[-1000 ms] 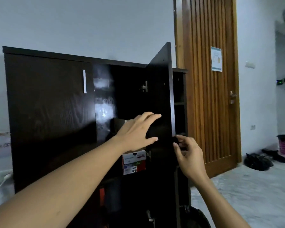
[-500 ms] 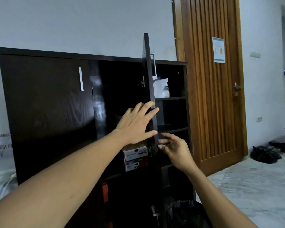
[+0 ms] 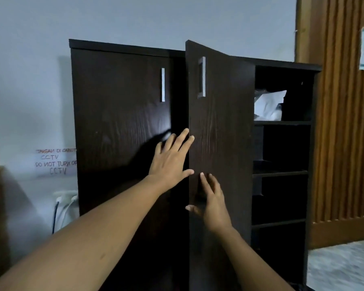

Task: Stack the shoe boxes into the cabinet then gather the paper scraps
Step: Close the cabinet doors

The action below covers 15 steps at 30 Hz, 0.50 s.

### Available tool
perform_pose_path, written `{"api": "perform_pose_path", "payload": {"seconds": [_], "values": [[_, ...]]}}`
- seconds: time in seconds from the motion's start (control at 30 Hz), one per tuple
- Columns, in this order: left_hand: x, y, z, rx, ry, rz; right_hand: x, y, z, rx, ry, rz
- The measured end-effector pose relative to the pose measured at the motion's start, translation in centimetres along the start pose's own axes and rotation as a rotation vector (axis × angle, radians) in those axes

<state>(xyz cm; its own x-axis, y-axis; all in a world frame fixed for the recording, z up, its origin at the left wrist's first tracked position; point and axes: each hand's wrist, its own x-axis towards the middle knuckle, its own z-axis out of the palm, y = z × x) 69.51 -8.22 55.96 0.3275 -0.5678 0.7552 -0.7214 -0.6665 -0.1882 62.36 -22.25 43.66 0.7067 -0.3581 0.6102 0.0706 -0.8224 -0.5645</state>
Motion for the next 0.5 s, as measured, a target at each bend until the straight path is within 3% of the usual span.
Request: {"api": "perform_pose_path", "payload": {"seconds": [0.23,0.5], "values": [[0.8,-2.5,4.9,0.036,-0.073,-0.076,1.8,1.4,3.8,-0.200,-0.146,0.080],[2.6,-5.3,9.4,0.123,-0.127,-0.108,4.7,3.6,8.0,-0.343,-0.147,0.088]]}}
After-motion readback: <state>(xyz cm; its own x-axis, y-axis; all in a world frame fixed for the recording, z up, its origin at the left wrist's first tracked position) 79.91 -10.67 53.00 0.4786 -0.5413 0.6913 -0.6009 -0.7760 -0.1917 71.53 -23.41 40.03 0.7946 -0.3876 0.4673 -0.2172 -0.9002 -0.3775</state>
